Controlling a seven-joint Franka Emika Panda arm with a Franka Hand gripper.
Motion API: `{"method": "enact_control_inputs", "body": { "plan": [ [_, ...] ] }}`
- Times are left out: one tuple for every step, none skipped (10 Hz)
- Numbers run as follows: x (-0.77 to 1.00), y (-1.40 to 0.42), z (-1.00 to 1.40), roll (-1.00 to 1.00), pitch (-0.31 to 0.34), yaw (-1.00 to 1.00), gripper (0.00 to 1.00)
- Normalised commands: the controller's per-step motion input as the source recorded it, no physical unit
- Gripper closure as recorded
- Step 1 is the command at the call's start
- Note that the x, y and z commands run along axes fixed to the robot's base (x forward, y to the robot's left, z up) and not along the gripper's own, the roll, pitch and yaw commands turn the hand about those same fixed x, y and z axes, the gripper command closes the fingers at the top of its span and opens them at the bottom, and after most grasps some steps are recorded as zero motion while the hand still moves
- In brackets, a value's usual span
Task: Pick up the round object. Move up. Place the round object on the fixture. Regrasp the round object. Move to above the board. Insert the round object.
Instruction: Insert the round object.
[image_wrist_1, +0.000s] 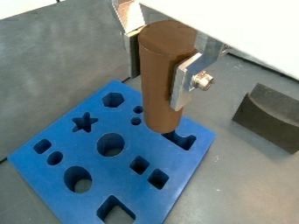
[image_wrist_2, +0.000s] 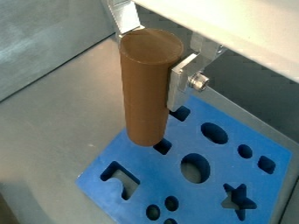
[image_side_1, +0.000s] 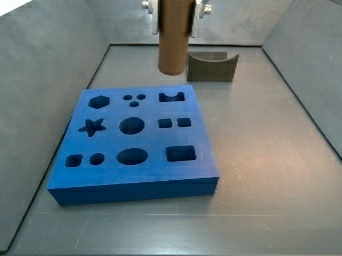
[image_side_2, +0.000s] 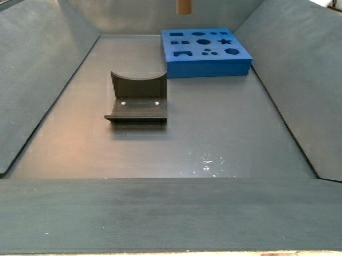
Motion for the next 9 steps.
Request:
{"method": "enact_control_inputs", "body": {
  "plan": [
    [0.00, 0.00, -0.10, -0.11, 0.000, 0.00, 1.00],
    [0.00, 0.00, -0.10, -0.12, 0.000, 0.00, 1.00],
    [0.00, 0.00, -0.15, -0.13, 0.023, 0.00, 1.00],
    [-0.10, 0.00, -0.15, -0.24, 0.034, -0.20, 1.00],
    [-0.20, -0.13, -0.13, -0.30, 0.009, -0.29, 1.00],
    [-0.21, -0.17, -0.15, -0.29, 0.000, -0.25, 1.00],
    [-0.23, -0.05, -0.07, -0.55, -0.014, -0.22, 1.00],
    [0.00, 0.12, -0.10, -1.00, 0.009, -0.23, 1.00],
    [0.00, 0.14, -0.02, -1.00, 0.129, -0.29, 1.00]
  ]
}}
